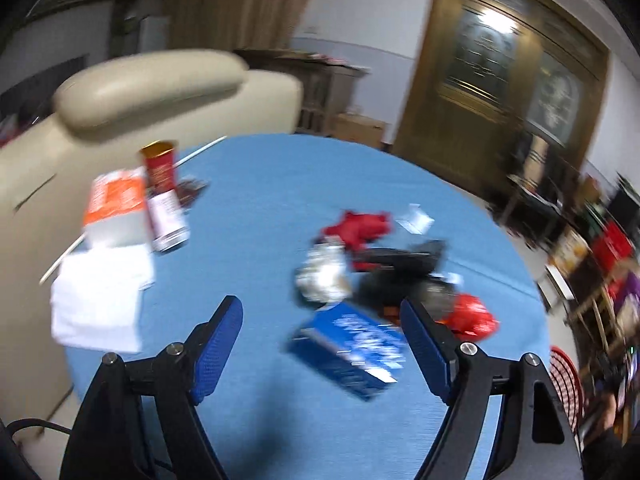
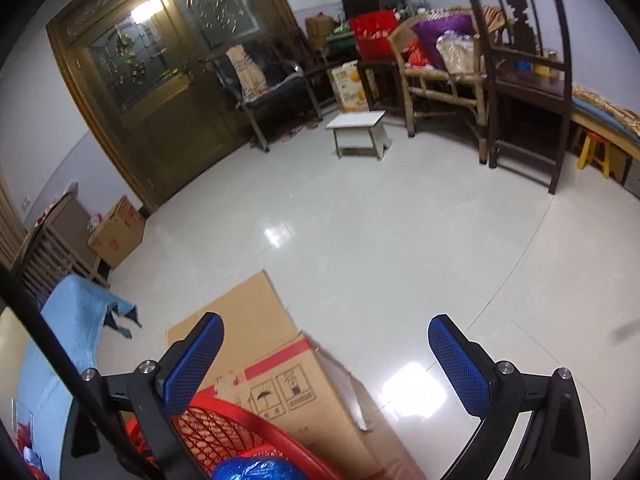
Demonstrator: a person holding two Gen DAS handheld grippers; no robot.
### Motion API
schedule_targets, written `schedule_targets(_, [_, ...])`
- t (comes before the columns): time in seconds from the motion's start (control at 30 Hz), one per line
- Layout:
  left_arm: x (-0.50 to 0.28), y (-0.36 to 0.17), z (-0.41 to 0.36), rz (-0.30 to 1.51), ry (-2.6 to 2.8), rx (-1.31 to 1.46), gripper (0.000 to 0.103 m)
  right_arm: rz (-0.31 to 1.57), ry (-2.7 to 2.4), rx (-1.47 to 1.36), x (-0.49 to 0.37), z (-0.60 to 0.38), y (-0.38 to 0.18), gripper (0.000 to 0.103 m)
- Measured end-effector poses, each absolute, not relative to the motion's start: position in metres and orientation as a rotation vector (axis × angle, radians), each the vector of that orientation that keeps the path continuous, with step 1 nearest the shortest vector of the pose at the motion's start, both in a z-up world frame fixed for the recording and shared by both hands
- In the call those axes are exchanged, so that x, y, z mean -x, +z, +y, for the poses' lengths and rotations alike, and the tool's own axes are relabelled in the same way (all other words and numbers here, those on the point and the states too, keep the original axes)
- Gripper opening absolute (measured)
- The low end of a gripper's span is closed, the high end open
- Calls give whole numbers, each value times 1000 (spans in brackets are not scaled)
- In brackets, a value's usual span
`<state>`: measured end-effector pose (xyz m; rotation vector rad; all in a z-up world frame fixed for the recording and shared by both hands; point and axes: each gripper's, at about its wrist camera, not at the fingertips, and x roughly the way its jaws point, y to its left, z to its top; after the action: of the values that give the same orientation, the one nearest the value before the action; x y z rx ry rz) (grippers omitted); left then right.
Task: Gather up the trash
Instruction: 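Return both tools to the table over the trash pile, then grasp the blue toothpaste box with the left gripper while the right gripper grasps the red plastic bag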
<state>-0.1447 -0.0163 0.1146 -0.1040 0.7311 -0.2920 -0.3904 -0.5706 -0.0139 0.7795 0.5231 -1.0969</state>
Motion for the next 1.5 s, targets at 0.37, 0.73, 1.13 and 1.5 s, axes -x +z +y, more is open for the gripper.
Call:
schedule_targets(0.37, [136,85,14,808,-253,169,81,581,-1077,-736,365,-539,-18,103])
schedule_targets(0.73, [131,59,-59,863,-396,55,82,463,-1032,-557,374,-481,65,103])
schedule_targets(1.13, [128,52,-103,902,-269,79,82,528,-576,-421,257,-353,82,103])
schedule_targets(1.5, [147,28,-60,933,-153,-42,82,559,-476,-438,230,-317,73,103])
